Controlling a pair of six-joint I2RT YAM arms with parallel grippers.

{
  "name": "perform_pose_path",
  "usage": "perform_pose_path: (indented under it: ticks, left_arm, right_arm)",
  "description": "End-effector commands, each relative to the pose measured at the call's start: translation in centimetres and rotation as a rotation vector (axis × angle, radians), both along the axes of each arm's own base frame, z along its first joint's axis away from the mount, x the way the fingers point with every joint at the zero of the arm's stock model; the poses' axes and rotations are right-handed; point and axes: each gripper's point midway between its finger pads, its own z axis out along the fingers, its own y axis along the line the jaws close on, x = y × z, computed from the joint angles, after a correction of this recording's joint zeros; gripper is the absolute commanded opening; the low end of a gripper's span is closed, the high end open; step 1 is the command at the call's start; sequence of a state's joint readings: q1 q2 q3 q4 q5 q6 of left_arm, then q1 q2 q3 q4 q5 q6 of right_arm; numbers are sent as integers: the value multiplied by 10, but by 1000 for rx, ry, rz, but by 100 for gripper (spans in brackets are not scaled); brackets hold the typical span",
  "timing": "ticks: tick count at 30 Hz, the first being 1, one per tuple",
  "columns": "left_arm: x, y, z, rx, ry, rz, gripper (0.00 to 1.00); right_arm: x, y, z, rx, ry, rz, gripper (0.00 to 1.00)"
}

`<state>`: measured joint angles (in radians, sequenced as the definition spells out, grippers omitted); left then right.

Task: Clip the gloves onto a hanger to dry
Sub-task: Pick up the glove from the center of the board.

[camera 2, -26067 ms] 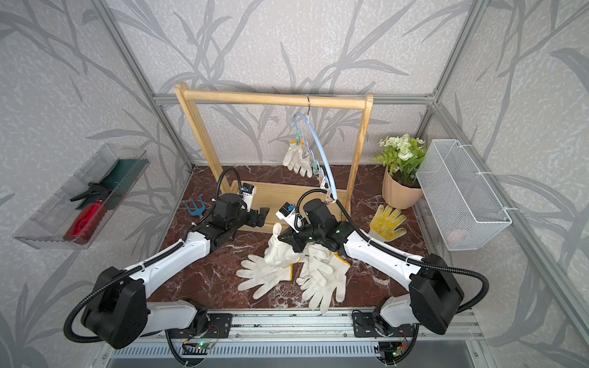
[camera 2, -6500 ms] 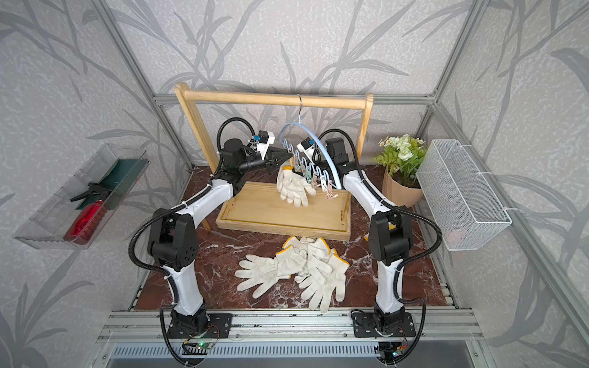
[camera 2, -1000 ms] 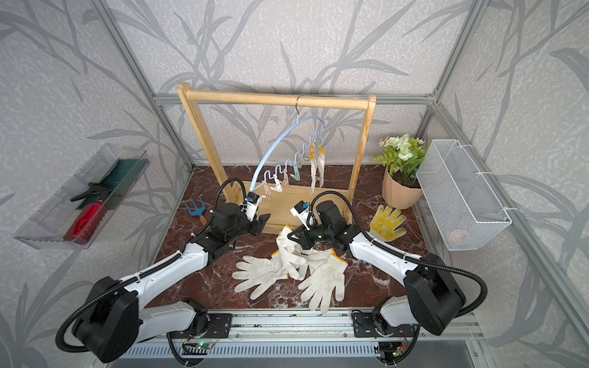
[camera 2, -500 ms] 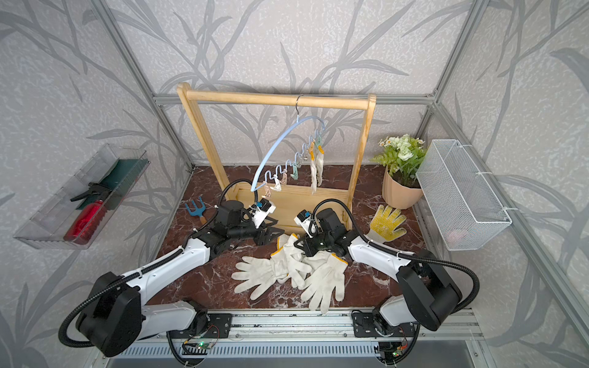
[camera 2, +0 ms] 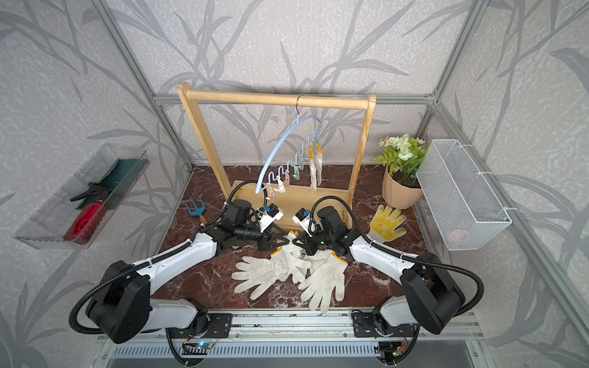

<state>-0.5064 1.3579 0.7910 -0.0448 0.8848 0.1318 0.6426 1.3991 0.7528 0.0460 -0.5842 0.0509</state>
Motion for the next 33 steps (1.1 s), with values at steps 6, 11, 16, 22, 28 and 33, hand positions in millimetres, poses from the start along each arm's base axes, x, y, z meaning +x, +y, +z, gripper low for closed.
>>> perform_pose_path:
  ticks: [6, 11, 16, 22, 28, 33]
  left_arm:
    - [8, -10, 6, -4, 11, -20, 33]
    - [8, -11, 12, -27, -4, -15, 17]
    - [9, -9, 18, -39, -35, 2, 0]
    - [-1, 1, 32, -73, -135, 16, 0]
    - [-9, 7, 51, -151, -252, 31, 0]
    - [-3, 11, 64, -202, -323, 82, 0]
  right_arm:
    - [-5, 12, 34, 101, -92, 77, 0]
    - [-3, 11, 29, 89, -88, 69, 2]
    - [3, 7, 18, 58, -74, 28, 37]
    - [3, -2, 32, 253, -17, 29, 69]
    - [-3, 6, 51, 406, 32, 115, 74]
    - [-6, 15, 69, 544, 64, 193, 71]
